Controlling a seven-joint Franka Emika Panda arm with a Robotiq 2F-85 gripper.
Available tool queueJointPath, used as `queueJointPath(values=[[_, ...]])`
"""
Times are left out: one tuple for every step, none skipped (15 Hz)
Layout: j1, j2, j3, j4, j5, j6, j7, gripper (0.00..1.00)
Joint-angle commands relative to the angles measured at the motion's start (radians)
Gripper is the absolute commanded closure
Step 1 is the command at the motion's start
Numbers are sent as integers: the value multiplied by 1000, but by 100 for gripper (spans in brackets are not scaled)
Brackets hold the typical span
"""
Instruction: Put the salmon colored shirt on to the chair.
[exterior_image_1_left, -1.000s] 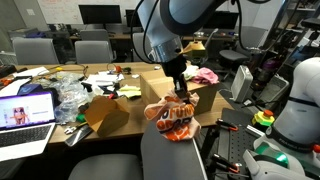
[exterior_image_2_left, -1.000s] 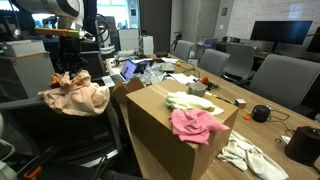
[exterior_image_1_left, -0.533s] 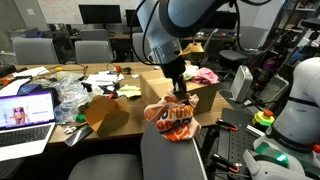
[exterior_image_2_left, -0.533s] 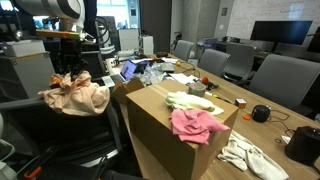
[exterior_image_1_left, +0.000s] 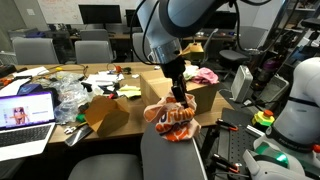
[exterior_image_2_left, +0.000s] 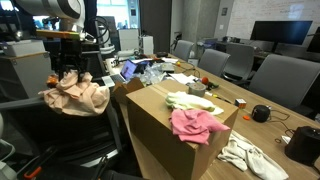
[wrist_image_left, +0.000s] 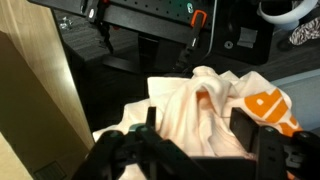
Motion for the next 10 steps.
queueJointPath(values=[[0,-18,-5,0,-2,6,10,0],[-1,-20,-7,4,0,-2,7,0],[-3,-23,-9,8,-1,-4,7,0],[-6,-27,-13,13,-1,-8,6,0],[-10,-33,-18,21,-2,-10,6,0],[-15,-38,-24,29,-1,-12,6,0],[-20,-44,-30,39,-5,-14,11,0],[-27,-51,-37,52,-8,-17,11,0],[-36,-59,-47,66,-14,-22,16,0],[-44,-68,-56,76,-17,-19,16,0]])
